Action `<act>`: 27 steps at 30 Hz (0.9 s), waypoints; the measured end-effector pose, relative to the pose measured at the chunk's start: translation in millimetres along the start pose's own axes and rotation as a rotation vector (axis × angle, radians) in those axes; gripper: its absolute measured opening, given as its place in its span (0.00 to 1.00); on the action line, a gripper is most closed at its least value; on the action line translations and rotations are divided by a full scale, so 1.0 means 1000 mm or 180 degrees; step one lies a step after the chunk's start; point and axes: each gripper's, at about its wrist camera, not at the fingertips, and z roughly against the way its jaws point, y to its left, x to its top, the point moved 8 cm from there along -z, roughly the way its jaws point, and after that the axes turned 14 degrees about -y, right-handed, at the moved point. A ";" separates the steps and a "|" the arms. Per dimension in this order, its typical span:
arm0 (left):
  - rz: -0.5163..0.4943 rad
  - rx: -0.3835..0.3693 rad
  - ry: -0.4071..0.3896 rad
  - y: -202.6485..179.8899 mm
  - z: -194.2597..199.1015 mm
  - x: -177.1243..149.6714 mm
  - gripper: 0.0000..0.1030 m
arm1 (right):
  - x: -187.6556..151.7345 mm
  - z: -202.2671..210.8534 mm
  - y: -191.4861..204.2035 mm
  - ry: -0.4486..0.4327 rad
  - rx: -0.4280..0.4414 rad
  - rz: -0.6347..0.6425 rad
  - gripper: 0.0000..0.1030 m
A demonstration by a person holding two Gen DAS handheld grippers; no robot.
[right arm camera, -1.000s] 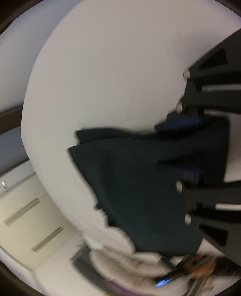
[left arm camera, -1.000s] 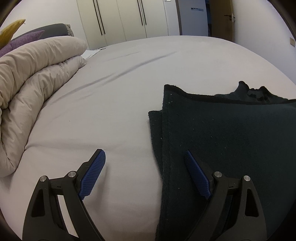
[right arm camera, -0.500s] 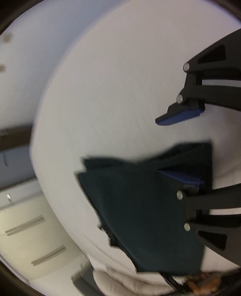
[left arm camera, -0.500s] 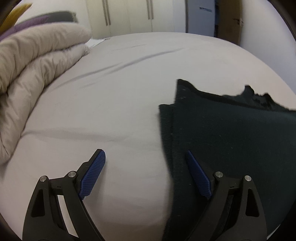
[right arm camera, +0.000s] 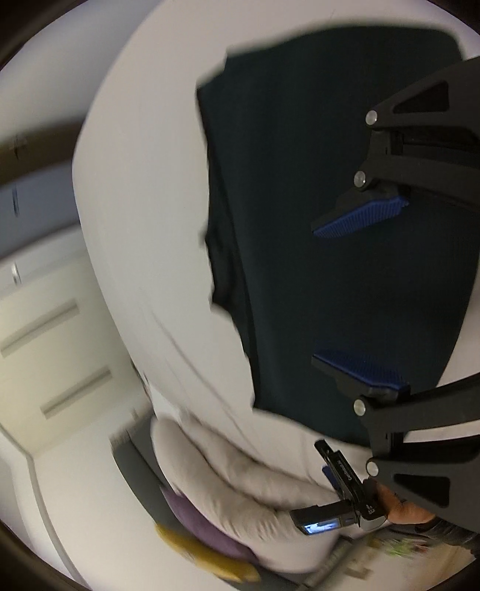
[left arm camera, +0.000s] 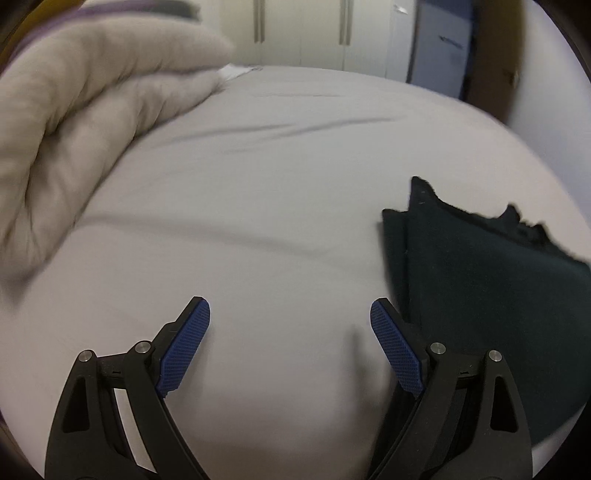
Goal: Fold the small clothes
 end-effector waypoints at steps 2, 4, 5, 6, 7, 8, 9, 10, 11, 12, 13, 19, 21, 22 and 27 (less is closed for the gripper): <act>0.0352 -0.0246 0.0114 0.012 0.007 -0.013 0.88 | -0.004 -0.018 0.020 0.0083 0.0255 0.0024 0.65; 0.0525 -0.0424 0.0303 0.014 0.004 -0.026 0.87 | -0.012 -0.040 0.032 0.0258 0.0467 -0.0076 0.65; 0.0537 -0.0447 0.0309 0.015 0.004 -0.028 0.87 | -0.021 -0.052 0.034 0.0415 0.0556 -0.0168 0.66; 0.0542 -0.0479 0.0286 0.015 0.005 -0.026 0.87 | -0.031 -0.060 0.030 0.0540 0.0527 -0.0223 0.66; 0.0576 -0.0569 0.0289 0.014 0.007 -0.024 0.87 | -0.041 -0.071 0.024 0.0654 0.0416 -0.0242 0.66; 0.0631 -0.0656 0.0316 0.012 0.008 -0.023 0.87 | -0.050 -0.077 0.021 0.0705 0.0395 -0.0232 0.66; 0.0711 -0.0763 0.0357 0.011 0.008 -0.023 0.87 | -0.050 -0.076 0.018 0.0653 0.0435 -0.0208 0.66; 0.0784 -0.0846 0.0403 0.009 0.008 -0.024 0.87 | -0.048 -0.071 0.017 0.0603 0.0443 -0.0204 0.66; 0.0882 -0.0949 0.0457 0.007 0.009 -0.026 0.87 | -0.048 -0.066 0.015 0.0606 0.0417 -0.0237 0.65; 0.0956 -0.1043 0.0507 0.005 0.010 -0.026 0.87 | -0.046 -0.062 0.013 0.0605 0.0386 -0.0287 0.65; 0.1009 -0.1103 0.0536 0.004 0.010 -0.027 0.87 | -0.043 -0.057 0.012 0.0580 0.0359 -0.0344 0.65; 0.1338 -0.1511 0.0788 -0.012 0.014 -0.032 0.87 | -0.022 -0.036 0.024 0.0344 0.0680 -0.0642 0.65; 0.1467 -0.1655 0.0821 -0.017 0.017 -0.032 0.87 | -0.021 -0.040 0.025 0.0353 0.0660 -0.0668 0.65; 0.1550 -0.1740 0.0844 -0.019 0.017 -0.032 0.87 | -0.022 -0.041 0.024 0.0359 0.0658 -0.0681 0.65; 0.1539 -0.1935 0.0981 -0.045 0.009 -0.037 0.87 | -0.031 -0.042 0.021 0.0391 0.0706 -0.0797 0.62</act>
